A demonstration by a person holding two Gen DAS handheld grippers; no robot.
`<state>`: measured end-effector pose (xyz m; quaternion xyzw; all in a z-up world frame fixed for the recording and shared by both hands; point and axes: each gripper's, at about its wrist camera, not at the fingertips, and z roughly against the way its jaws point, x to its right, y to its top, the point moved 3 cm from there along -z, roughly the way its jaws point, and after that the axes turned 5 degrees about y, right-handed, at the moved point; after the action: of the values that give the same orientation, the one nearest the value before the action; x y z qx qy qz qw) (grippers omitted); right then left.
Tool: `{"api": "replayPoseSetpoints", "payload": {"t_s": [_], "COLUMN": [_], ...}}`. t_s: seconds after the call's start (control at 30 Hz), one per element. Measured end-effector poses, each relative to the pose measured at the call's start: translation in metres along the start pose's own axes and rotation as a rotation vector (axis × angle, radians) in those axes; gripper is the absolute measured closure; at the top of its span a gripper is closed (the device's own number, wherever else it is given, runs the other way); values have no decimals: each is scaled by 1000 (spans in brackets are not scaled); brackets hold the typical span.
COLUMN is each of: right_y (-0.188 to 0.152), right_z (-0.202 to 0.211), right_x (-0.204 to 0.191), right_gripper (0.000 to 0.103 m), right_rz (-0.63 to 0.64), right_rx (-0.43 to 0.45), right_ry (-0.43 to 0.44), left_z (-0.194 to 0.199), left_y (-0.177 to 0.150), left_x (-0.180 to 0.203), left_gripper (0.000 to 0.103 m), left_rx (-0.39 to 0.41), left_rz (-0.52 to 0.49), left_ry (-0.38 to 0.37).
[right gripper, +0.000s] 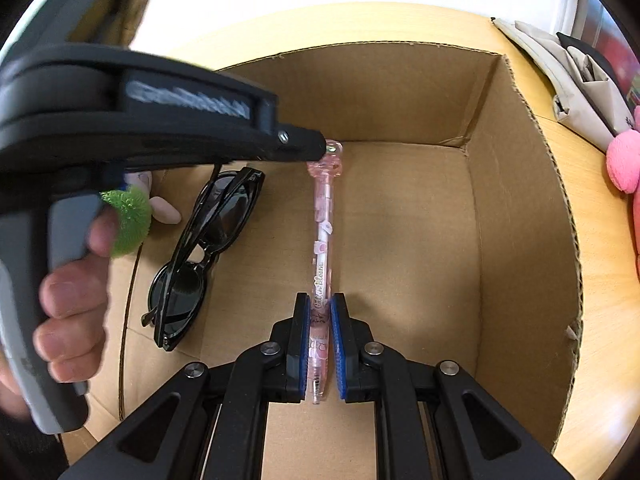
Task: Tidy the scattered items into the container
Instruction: 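Lower the pink wand into the box and open the right gripper, then withdraw the right gripper from the box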
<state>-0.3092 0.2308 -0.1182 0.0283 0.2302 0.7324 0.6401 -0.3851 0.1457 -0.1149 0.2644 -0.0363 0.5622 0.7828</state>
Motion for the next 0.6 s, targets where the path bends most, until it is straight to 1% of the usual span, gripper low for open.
{"api": "replayPoseSetpoints", "payload": {"t_s": [0.03, 0.07, 0.1, 0.13, 0.17, 0.2, 0.23, 0.27, 0.3, 0.33, 0.37, 0.4, 0.43, 0.47, 0.5, 0.53, 0.57, 0.6], "right_y": [-2, -2, -4, -5, -8, -16, -16, -22, -42, -42, -53, -57, -62, -73, -79, -79, -87, -99], "right_z": [3, 3, 7, 11, 18, 31, 31, 39, 61, 61, 74, 82, 96, 114, 137, 137, 147, 165], "right_x": [1, 1, 1, 0, -2, -5, -5, -8, -15, -15, -18, -26, -28, -35, -63, -63, -78, -85], "right_gripper": [91, 85, 68, 58, 39, 29, 26, 22, 20, 19, 16, 14, 13, 10, 8, 8, 6, 4], "right_rz": [6, 6, 12, 18, 30, 46, 46, 50, 70, 70, 85, 97, 109, 129, 165, 165, 181, 200], "right_rx": [11, 11, 20, 30, 52, 88, 88, 107, 150, 150, 176, 196, 226, 267, 336, 336, 370, 411], "right_ry": [-8, -8, -5, -8, -16, -12, -12, 1, 20, 20, 23, 24, 27, 28, 19, 19, 18, 24], "left_z": [6, 12, 21, 30, 46, 56, 72, 88, 108, 128, 147, 173, 187, 206, 226, 246, 263, 277], "left_y": [0, -1, -3, -4, -8, -10, -14, -18, -24, -33, -41, -55, -63, -76, -92, -111, -130, -147], "left_x": [3, 6, 9, 12, 15, 16, 17, 17, 18, 18, 19, 20, 20, 19, 19, 19, 19, 19], "left_gripper": [83, 79, 75, 73, 68, 63, 61, 56, 53, 52, 49, 44, 41, 35, 31, 28, 26, 26], "left_rx": [15, 26, 42, 59, 87, 108, 145, 185, 232, 277, 317, 369, 400, 445, 491, 537, 575, 598], "left_rz": [-11, -23, -39, -50, -64, -68, -67, -62, -58, -53, -50, -50, -50, -49, -48, -49, -46, -41], "left_ry": [6, 18, 30, 32, 42, 54, 74, 93, 113, 124, 126, 138, 154, 182, 213, 249, 278, 295]}}
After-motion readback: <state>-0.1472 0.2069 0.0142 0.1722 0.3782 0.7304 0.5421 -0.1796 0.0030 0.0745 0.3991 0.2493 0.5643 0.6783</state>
